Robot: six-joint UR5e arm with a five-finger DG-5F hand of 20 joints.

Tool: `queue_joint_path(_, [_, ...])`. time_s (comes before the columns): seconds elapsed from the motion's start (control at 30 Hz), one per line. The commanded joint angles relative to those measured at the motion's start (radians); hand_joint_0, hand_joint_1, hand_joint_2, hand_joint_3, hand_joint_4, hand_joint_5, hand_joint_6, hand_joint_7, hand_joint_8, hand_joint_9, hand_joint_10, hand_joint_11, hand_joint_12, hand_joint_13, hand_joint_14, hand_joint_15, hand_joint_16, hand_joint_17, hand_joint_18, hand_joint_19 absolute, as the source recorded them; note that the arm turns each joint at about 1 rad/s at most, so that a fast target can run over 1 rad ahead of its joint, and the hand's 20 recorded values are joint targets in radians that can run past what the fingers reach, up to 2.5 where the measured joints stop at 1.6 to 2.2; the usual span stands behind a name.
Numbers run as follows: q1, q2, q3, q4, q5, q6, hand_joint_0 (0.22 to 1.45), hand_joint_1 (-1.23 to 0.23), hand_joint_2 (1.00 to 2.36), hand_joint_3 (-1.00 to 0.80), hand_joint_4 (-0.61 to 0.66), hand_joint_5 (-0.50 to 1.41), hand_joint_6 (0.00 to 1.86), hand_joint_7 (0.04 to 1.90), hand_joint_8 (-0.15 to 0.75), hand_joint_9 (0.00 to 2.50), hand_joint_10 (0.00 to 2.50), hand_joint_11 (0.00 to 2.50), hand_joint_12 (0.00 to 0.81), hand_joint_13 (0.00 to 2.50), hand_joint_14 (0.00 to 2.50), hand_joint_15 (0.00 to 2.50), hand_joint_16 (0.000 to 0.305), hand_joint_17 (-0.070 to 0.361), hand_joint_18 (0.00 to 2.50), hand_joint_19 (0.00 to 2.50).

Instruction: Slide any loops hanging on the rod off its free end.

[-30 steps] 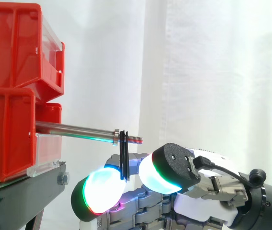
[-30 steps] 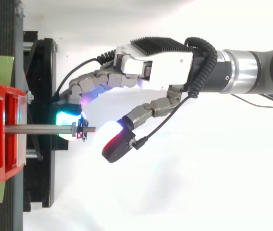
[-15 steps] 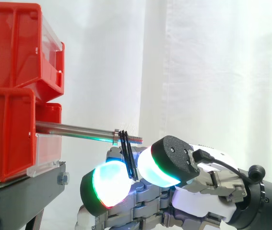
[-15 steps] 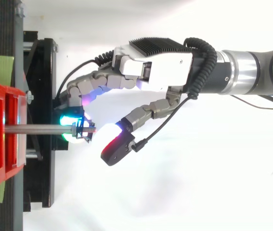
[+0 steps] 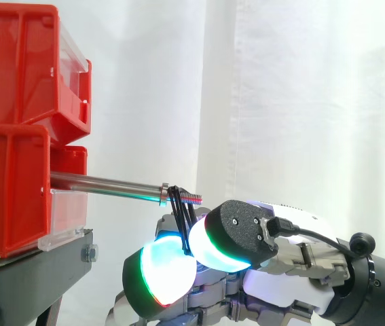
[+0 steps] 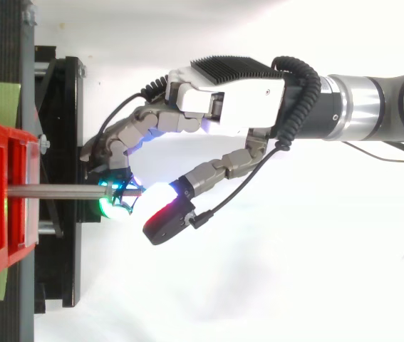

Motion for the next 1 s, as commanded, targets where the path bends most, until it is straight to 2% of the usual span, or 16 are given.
queue_joint_path(0.0, [0.0,0.0,-0.001,0.0,0.0,0.0,0.6,-0.65,1.02,-0.16,0.1,-0.15,0.91,0.9,0.282,0.7,0.01,0.27,0.354,0.5,0.0,0.14,0.048,0.107,0.66,0.37])
queue_joint_path(0.37, [0.0,0.002,0.001,-0.009,0.0,0.005,0.6,-0.68,1.01,-0.12,0.09,-0.14,0.9,0.94,0.293,0.73,0.01,0.3,0.358,0.52,0.0,0.14,0.048,0.109,0.68,0.37])
queue_joint_path(0.6, [0.001,0.002,0.001,-0.013,-0.002,0.032,0.6,-0.68,1.01,-0.11,0.11,-0.13,0.9,0.96,0.304,0.76,0.01,0.3,0.367,0.54,0.0,0.14,0.05,0.113,0.71,0.37])
queue_joint_path(0.67, [0.0,0.018,0.002,-0.021,-0.014,0.032,0.6,-0.68,1.01,-0.11,0.11,-0.13,0.9,0.98,0.306,0.76,0.01,0.3,0.368,0.54,0.0,0.15,0.05,0.114,0.71,0.36])
queue_joint_path(0.8, [-0.003,0.077,-0.021,-0.171,-0.086,0.011,0.6,-0.68,1.01,-0.11,0.1,-0.13,0.9,0.97,0.31,0.76,0.01,0.3,0.372,0.54,0.0,0.14,0.051,0.115,0.71,0.35])
queue_joint_path(0.83, [0.001,0.1,-0.032,-0.251,-0.101,-0.02,0.6,-0.68,1.01,-0.11,0.1,-0.12,0.9,0.97,0.309,0.76,0.01,0.3,0.373,0.54,0.0,0.14,0.051,0.115,0.71,0.36])
queue_joint_path(0.9, [0.001,0.113,-0.038,-0.346,-0.095,-0.078,0.6,-0.68,1.01,-0.11,0.1,-0.12,0.9,0.97,0.311,0.75,0.01,0.29,0.373,0.54,0.0,0.14,0.051,0.116,0.71,0.36])
queue_joint_path(0.97, [0.0,0.123,-0.038,-0.414,-0.086,-0.109,0.6,-0.69,1.01,-0.11,0.1,-0.12,0.9,0.98,0.309,0.74,0.01,0.28,0.376,0.54,0.0,0.14,0.052,0.116,0.72,0.36])
